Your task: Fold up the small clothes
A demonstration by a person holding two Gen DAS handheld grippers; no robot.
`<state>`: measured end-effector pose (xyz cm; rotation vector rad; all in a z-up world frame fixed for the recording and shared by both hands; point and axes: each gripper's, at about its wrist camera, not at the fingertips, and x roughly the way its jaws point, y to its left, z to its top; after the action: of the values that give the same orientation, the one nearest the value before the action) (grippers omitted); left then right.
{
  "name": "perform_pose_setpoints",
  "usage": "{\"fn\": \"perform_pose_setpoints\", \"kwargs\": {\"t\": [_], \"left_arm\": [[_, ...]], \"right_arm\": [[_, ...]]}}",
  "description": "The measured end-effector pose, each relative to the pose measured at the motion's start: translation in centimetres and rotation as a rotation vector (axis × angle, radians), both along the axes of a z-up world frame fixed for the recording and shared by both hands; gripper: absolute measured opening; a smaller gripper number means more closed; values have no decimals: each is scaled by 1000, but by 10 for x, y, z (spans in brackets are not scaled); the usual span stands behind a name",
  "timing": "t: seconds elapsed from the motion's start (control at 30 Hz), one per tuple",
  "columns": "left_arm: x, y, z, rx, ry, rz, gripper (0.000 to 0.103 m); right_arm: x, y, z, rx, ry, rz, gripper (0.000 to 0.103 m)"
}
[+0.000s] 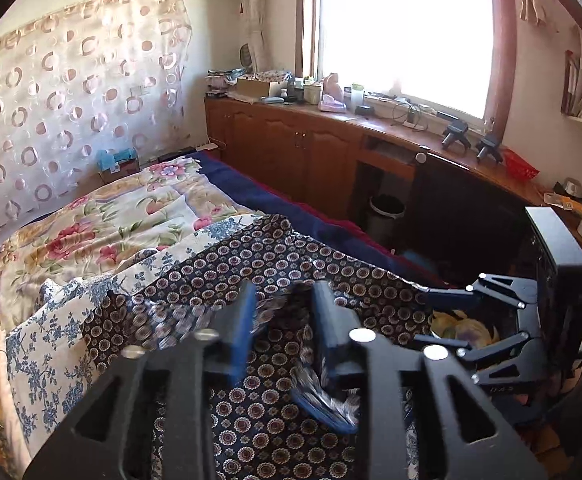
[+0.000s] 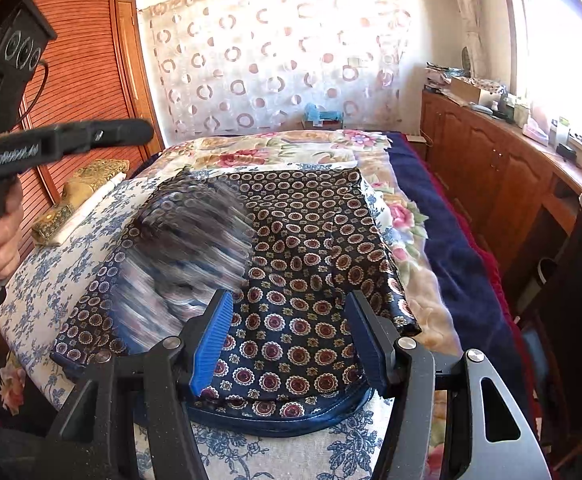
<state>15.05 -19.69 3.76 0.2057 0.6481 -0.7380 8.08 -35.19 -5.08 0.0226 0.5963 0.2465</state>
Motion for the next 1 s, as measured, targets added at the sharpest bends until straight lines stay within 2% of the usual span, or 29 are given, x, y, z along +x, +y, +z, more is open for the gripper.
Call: {"fn": "perform_pose_setpoints", "kwargs": {"t": [0.07, 0.1, 0.13, 0.17, 0.27, 0.63, 1.0], "left_arm": [[1, 9, -4, 10, 4, 20, 49], [2, 14, -6, 19, 8, 34, 55], [4, 18, -8, 22, 10, 44, 65], [5, 24, -11, 21, 12, 56, 69], [9, 47, -22, 7, 54, 98, 77], [10, 128, -64, 57, 78, 287, 77], [0, 169, -91, 61, 95, 388, 77]], "right_arm": [[1, 0, 0, 5, 2, -3, 61], [1, 1, 2, 7, 2, -3, 61], [7, 0, 2, 8, 3, -3, 61], [10, 1, 2, 7, 4, -1, 61], [13, 4, 4, -1, 6, 4, 61], [47, 36, 10, -40, 3, 75, 61], [94, 89, 18, -95, 30, 190, 61]]}}
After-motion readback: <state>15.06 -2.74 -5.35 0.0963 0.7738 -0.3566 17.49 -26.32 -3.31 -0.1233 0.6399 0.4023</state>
